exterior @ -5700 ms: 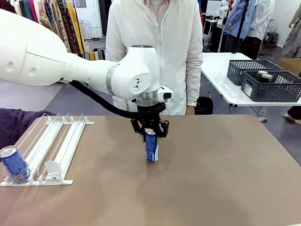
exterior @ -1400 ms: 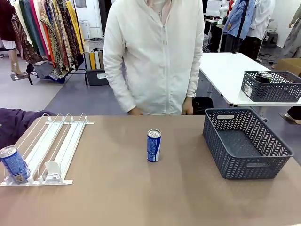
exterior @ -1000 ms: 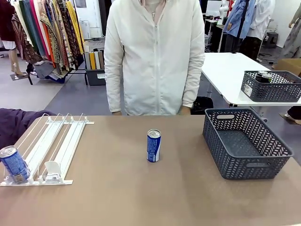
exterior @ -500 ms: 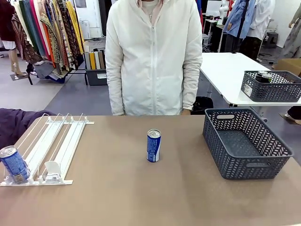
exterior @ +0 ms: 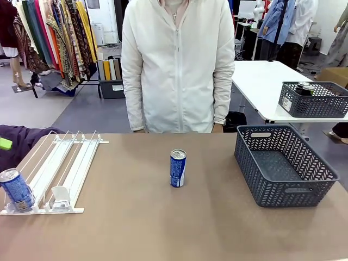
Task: Retrieve and store the cans from the dispenser.
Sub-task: Pick up one can from the Automatic Can Dispenser and place it in the middle of the table.
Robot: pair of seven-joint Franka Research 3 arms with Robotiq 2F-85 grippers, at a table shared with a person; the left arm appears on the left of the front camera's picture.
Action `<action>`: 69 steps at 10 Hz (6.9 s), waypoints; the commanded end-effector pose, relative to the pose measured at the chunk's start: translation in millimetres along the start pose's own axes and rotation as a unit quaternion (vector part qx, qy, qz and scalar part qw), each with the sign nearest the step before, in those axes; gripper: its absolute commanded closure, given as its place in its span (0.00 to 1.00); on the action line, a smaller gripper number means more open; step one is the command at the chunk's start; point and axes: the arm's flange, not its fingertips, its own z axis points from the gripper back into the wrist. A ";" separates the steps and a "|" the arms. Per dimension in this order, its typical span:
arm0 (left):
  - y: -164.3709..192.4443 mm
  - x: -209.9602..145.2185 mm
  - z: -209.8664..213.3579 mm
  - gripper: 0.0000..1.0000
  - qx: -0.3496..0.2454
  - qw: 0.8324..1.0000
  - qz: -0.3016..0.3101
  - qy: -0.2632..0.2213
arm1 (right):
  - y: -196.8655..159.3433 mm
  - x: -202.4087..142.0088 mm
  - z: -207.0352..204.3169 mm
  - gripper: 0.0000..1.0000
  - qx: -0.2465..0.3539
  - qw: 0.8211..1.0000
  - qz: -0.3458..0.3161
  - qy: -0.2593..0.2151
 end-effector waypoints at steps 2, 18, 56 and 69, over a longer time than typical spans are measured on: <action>-22.7 -12.6 -39.7 0.00 0.390 0.919 -0.028 0.041 | 2.3 3.1 -2.5 0.00 0.013 1.000 0.008 -0.010; 2.0 38.9 -90.5 0.00 0.268 0.944 -0.005 0.191 | 2.3 3.1 -2.5 0.00 0.013 1.000 0.008 -0.010; -126.5 111.3 -27.8 1.00 0.152 0.973 -0.097 0.147 | 2.3 3.1 -2.5 0.00 0.013 1.000 0.008 -0.010; -314.0 155.9 -429.5 1.00 0.226 0.874 -0.264 0.339 | 2.3 3.1 -2.5 0.00 0.013 1.000 0.008 -0.010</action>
